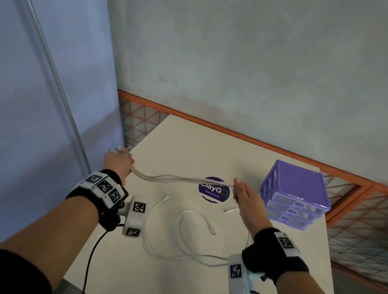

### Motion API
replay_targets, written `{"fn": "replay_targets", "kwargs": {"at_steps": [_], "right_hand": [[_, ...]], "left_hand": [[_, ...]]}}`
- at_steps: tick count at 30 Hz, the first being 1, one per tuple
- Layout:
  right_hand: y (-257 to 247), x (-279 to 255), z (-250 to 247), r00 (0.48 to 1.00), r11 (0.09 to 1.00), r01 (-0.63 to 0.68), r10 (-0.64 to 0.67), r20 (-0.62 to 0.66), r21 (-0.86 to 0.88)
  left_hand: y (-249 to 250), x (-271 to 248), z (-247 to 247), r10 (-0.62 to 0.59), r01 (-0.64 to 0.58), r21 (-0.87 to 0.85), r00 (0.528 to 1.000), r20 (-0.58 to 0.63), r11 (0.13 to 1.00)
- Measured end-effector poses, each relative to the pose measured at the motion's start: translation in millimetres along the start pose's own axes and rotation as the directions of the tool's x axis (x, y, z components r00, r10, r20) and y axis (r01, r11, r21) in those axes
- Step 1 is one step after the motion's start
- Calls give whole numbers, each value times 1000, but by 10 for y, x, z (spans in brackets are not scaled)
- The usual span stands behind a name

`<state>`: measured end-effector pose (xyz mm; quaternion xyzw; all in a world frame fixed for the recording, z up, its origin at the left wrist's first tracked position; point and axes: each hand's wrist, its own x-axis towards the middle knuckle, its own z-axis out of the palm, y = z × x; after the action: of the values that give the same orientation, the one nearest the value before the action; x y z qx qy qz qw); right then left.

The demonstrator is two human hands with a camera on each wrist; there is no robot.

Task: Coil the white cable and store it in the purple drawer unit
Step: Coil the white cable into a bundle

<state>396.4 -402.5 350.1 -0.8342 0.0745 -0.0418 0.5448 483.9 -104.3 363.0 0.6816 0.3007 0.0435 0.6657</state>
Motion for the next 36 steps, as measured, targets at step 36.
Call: {"fn": "replay_targets", "kwargs": {"at_steps": [36], "right_hand": [[-1691,335,-175,916,777,33,-275,292,628]], "left_hand": [[352,-1190,722,352,-589,71,571,742,805]]}}
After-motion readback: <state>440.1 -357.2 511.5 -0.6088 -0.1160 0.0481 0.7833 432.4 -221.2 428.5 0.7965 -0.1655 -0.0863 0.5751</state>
